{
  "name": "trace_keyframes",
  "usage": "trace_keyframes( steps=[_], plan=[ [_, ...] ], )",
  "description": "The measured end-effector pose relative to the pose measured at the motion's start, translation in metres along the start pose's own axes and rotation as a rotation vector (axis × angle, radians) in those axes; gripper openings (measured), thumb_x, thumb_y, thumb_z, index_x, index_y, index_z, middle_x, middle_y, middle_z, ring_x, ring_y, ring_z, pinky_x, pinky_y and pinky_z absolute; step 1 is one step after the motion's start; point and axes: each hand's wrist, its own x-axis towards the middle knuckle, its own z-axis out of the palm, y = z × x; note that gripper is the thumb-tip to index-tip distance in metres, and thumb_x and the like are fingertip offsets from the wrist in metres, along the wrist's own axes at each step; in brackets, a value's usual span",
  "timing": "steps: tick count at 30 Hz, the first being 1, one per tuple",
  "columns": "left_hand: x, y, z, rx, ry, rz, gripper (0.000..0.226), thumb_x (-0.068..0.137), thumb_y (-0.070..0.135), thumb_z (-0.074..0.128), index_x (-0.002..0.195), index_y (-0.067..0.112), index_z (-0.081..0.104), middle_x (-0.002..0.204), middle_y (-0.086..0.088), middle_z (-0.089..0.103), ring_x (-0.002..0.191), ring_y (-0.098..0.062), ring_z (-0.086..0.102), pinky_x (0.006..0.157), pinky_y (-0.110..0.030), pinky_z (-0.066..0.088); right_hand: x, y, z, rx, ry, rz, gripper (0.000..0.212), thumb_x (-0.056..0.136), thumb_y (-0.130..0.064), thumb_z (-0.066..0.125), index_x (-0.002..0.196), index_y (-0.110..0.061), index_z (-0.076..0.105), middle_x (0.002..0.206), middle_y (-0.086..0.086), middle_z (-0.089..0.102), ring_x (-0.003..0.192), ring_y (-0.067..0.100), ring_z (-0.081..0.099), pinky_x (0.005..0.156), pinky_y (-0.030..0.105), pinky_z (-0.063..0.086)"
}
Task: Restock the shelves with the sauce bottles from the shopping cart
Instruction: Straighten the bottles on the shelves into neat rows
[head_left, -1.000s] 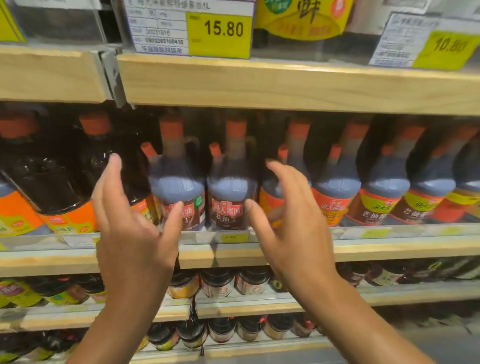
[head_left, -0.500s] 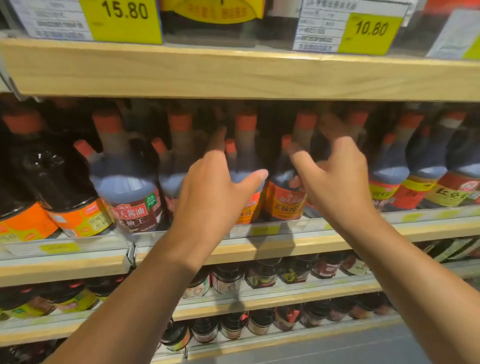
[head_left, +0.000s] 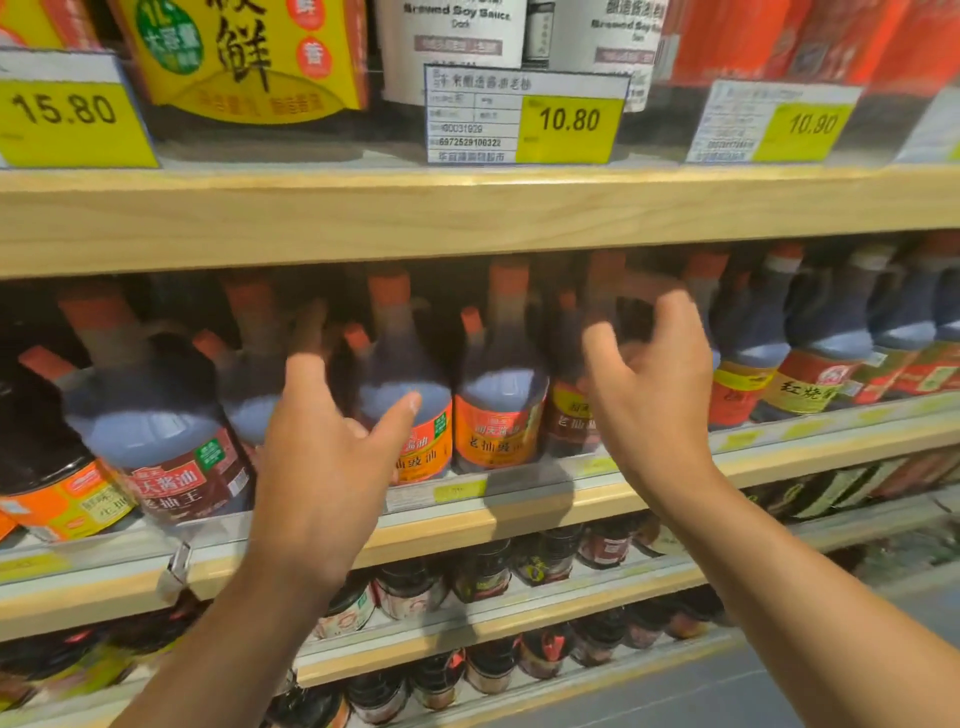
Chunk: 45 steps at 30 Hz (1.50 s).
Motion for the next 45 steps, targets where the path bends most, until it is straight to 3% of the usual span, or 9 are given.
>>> trace_keyframes(
  steps=[5, 9, 12, 17, 20, 26, 31, 39, 45],
  plan=[
    [-0.055, -0.006, 0.022, -0.049, 0.051, 0.342, 0.035, 0.099, 0.016, 0.053, 0.124, 0.04, 0.055, 0.105, 0.006, 0.06, 0.06, -0.013, 0.052, 0.065, -0.032, 0.044, 0.044, 0.014, -0.016, 0.148, -0.113, 0.184, 0.025, 0.091, -0.038, 0.065, 0.086, -0.014, 0.065, 0.078, 0.006, 0.074, 0.061, 0.013, 0.073, 0.067, 0.051, 0.061],
    [-0.065, -0.006, 0.06, -0.006, -0.246, 0.123, 0.047, 0.096, 0.024, 0.053, 0.133, 0.052, 0.046, 0.112, -0.011, 0.063, 0.051, -0.006, 0.051, 0.066, -0.036, 0.046, 0.061, 0.012, -0.008, 0.087, -0.392, 0.176, 0.037, 0.098, -0.047, 0.054, 0.101, -0.012, 0.065, 0.079, 0.012, 0.075, 0.06, 0.019, 0.074, 0.068, 0.044, 0.063],
    [-0.07, -0.008, 0.073, 0.052, -0.279, 0.098, 0.053, 0.097, 0.028, 0.052, 0.14, 0.055, 0.036, 0.13, 0.013, 0.053, 0.061, -0.004, 0.056, 0.067, -0.039, 0.053, 0.065, 0.014, -0.011, -0.09, -0.458, 0.028, 0.036, 0.1, -0.05, 0.049, 0.094, -0.016, 0.059, 0.071, 0.007, 0.072, 0.056, 0.018, 0.072, 0.065, 0.038, 0.061],
    [-0.075, -0.006, 0.087, 0.119, -0.288, 0.11, 0.051, 0.098, 0.029, 0.048, 0.142, 0.052, 0.036, 0.138, 0.034, 0.039, 0.073, -0.006, 0.059, 0.074, -0.036, 0.053, 0.067, 0.016, -0.017, -0.27, -0.418, -0.052, 0.035, 0.101, -0.047, 0.049, 0.077, -0.022, 0.045, 0.082, 0.012, 0.069, 0.086, 0.033, 0.068, 0.076, 0.034, 0.05],
    [-0.084, 0.006, 0.105, 0.107, -0.351, 0.136, 0.052, 0.101, 0.029, 0.046, 0.143, 0.055, 0.031, 0.142, 0.039, 0.033, 0.079, -0.008, 0.058, 0.071, -0.023, 0.048, 0.057, 0.018, -0.019, -0.045, -0.469, 0.107, 0.038, 0.098, -0.045, 0.053, 0.074, -0.016, 0.059, 0.07, 0.005, 0.073, 0.069, 0.021, 0.072, 0.082, 0.041, 0.057],
    [-0.083, 0.025, 0.132, 0.091, -0.364, 0.204, 0.056, 0.101, 0.032, 0.047, 0.149, 0.051, 0.025, 0.152, 0.042, 0.016, 0.104, -0.015, 0.062, 0.081, -0.018, 0.047, 0.05, 0.054, -0.051, -0.064, 0.067, 0.027, 0.029, 0.091, -0.036, 0.061, 0.094, -0.009, 0.051, 0.096, 0.005, 0.052, 0.084, 0.026, 0.056, 0.074, 0.045, 0.049],
    [-0.085, 0.02, 0.144, 0.148, -0.394, 0.231, 0.06, 0.1, 0.032, 0.048, 0.152, 0.048, 0.023, 0.155, 0.038, 0.013, 0.11, -0.02, 0.062, 0.094, -0.039, 0.054, 0.081, 0.072, -0.049, -0.064, -0.063, 0.104, 0.055, 0.081, -0.069, 0.054, 0.106, -0.022, 0.067, 0.074, 0.0, 0.07, 0.068, 0.027, 0.068, 0.063, 0.045, 0.058],
    [-0.088, 0.02, 0.156, 0.209, -0.39, 0.245, 0.062, 0.099, 0.032, 0.049, 0.152, 0.047, 0.023, 0.155, 0.037, 0.012, 0.101, -0.017, 0.066, 0.086, -0.04, 0.056, 0.094, 0.079, -0.056, -0.091, -0.176, -0.046, 0.031, 0.091, -0.053, 0.059, 0.113, -0.032, 0.065, 0.105, 0.001, 0.072, 0.087, 0.03, 0.066, 0.075, 0.041, 0.055],
    [-0.086, 0.025, 0.148, 0.23, -0.373, 0.245, 0.062, 0.099, 0.031, 0.05, 0.152, 0.045, 0.023, 0.155, 0.037, 0.012, 0.091, -0.01, 0.066, 0.079, -0.034, 0.057, 0.095, 0.078, -0.058, -0.027, -0.233, 0.097, 0.02, 0.091, -0.039, 0.066, 0.084, -0.02, 0.067, 0.071, 0.001, 0.07, 0.067, 0.023, 0.068, 0.07, 0.036, 0.057]
  ],
)
